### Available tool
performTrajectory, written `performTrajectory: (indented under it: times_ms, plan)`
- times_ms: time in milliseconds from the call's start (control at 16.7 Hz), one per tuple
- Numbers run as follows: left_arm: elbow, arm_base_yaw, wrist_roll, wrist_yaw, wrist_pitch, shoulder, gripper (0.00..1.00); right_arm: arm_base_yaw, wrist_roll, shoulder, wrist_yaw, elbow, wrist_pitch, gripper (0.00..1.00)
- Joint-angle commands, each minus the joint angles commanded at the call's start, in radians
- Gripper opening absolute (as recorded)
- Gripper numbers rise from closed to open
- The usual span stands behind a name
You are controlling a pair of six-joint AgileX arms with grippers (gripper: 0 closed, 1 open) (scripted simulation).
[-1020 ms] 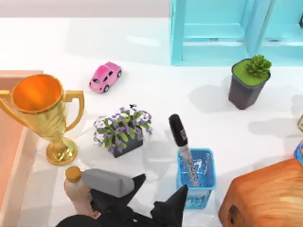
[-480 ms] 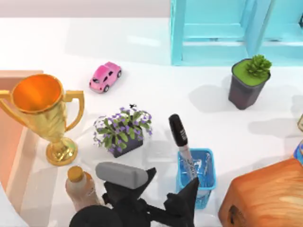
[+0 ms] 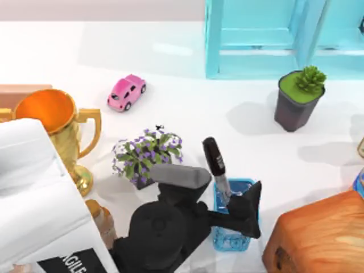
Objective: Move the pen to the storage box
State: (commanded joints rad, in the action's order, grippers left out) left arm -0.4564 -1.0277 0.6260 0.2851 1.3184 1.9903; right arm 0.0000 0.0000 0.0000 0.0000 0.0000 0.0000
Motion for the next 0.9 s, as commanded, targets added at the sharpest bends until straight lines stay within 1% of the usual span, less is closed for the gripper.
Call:
performTrajectory:
  times_ms: [360, 900]
  plan:
    - [-0.025, 0.004, -0.002, -0.008, -0.003, 0.02, 1.0, 0.0, 0.0, 0.0, 0.0, 0.0, 0.0, 1.0]
    - [-0.025, 0.004, -0.002, -0.008, -0.003, 0.02, 0.32, 0.0, 0.0, 0.0, 0.0, 0.0, 0.0, 1.0]
